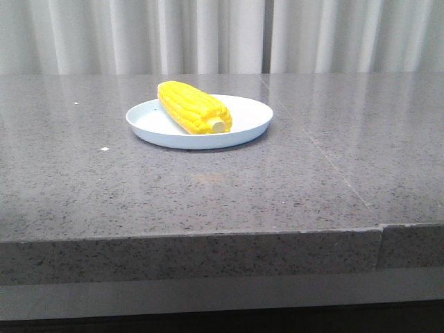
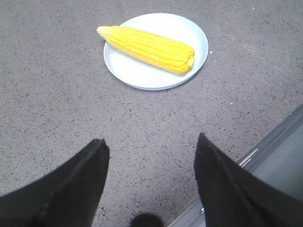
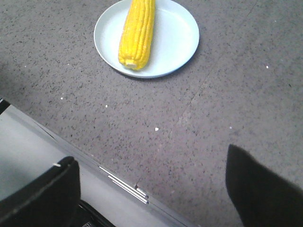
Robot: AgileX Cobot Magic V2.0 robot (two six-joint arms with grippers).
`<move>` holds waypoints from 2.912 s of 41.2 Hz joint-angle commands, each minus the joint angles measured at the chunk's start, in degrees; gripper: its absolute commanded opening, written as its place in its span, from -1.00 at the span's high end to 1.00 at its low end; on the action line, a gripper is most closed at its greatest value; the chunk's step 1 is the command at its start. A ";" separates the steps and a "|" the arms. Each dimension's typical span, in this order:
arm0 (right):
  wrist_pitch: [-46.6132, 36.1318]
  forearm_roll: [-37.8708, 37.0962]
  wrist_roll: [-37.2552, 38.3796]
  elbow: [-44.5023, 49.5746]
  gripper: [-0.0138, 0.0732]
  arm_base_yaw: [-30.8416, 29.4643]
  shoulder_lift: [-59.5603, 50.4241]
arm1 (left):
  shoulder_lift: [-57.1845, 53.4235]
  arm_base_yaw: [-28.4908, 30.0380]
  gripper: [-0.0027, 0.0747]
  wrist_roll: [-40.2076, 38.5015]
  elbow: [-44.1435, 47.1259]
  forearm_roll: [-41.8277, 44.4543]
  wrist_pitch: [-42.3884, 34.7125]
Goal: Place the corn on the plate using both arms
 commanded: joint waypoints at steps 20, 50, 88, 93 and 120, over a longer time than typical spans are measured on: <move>-3.04 -2.22 2.15 9.26 -0.56 -0.09 -16.97 | -0.03 -0.45 0.35 -0.60 -1.56 0.00 -5.29; -3.03 -2.13 2.15 9.26 0.84 -0.09 -16.97 | -0.03 -0.45 0.98 -0.60 -1.56 0.00 -5.29; -3.09 -2.13 2.15 9.26 0.84 -0.09 -16.97 | -38.58 31.96 0.98 -0.60 47.76 -0.36 -51.33; -3.09 -2.13 2.15 9.26 0.84 -0.09 -16.97 | -42.04 32.58 0.98 -0.60 51.32 -0.76 -53.90; -3.15 -2.13 2.15 9.26 0.84 -0.09 -16.83 | -44.24 32.93 0.98 -0.60 53.21 -0.76 -54.80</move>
